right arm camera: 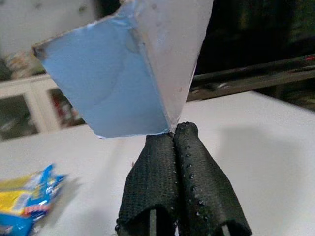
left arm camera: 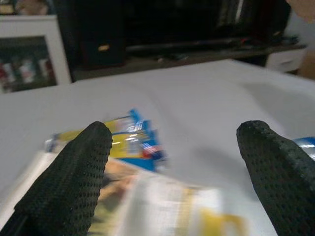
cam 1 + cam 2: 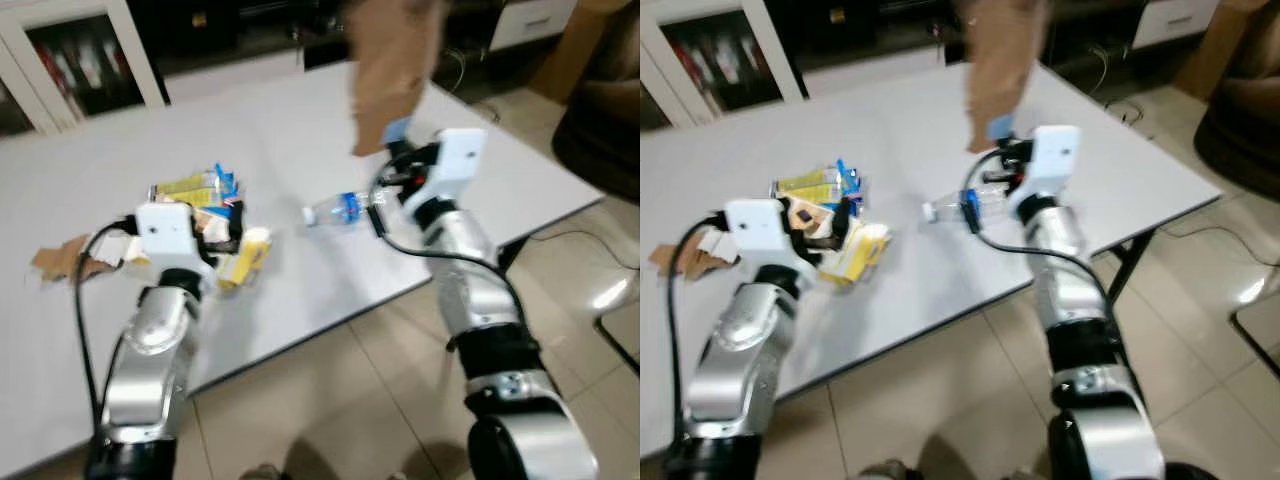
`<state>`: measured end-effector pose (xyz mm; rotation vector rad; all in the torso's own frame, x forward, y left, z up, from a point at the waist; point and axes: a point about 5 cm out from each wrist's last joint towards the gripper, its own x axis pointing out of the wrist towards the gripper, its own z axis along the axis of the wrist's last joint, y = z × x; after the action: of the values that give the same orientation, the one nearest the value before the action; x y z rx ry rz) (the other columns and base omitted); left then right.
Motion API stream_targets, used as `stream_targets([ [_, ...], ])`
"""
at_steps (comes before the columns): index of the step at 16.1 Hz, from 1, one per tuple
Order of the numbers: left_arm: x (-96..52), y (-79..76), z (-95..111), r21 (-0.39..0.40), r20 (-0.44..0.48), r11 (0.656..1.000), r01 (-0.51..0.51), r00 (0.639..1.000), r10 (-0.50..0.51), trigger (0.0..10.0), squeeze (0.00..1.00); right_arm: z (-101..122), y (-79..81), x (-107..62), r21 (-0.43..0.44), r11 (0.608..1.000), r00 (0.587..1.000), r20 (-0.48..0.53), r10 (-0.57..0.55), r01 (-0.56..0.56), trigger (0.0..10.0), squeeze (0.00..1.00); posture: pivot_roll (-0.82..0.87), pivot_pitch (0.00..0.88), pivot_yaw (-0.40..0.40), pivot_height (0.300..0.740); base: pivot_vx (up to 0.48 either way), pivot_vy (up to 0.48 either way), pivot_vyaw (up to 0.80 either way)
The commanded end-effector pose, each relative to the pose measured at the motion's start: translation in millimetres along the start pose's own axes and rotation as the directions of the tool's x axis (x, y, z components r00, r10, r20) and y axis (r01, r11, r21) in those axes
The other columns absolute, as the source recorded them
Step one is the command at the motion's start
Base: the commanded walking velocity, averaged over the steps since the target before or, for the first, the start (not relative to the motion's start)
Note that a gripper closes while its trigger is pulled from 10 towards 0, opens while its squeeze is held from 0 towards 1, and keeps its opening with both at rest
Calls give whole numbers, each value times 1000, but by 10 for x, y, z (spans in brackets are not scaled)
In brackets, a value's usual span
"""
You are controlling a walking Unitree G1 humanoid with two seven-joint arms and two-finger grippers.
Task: Picking trash to rubbish bin
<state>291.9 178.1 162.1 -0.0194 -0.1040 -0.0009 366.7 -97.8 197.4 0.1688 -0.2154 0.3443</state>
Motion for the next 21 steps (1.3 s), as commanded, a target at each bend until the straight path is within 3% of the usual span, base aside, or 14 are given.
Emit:
stream_targets([
  [1,28,23,10,6,2,1000,-22,1000,22,10000,0,53,-49,7,-16,1000,1000,10,-14,14,10000,0,-34,88,61,740,0,0,0],
  [5,57,96,12,29,-1,997,-73,997,73,10000,0,49,-54,-4,-17,1000,1000,9,-20,20,10000,0,-38,93,64,740,0,0,0],
  [12,182,471,-1,76,1,961,-265,964,266,10000,0,32,-69,-80,-30,999,1000,-3,-15,15,10000,0,-52,131,58,740,0,0,0],
  [15,201,642,-106,81,-50,947,-310,948,314,10000,0,-13,-62,-173,-36,999,1000,-21,-12,11,10000,0,-76,164,64,740,0,0,0],
  [21,244,782,-256,76,-130,936,-345,927,352,10000,0,-32,-114,-330,-42,999,998,-55,-27,25,10000,0,-81,225,72,740,0,0,0],
])
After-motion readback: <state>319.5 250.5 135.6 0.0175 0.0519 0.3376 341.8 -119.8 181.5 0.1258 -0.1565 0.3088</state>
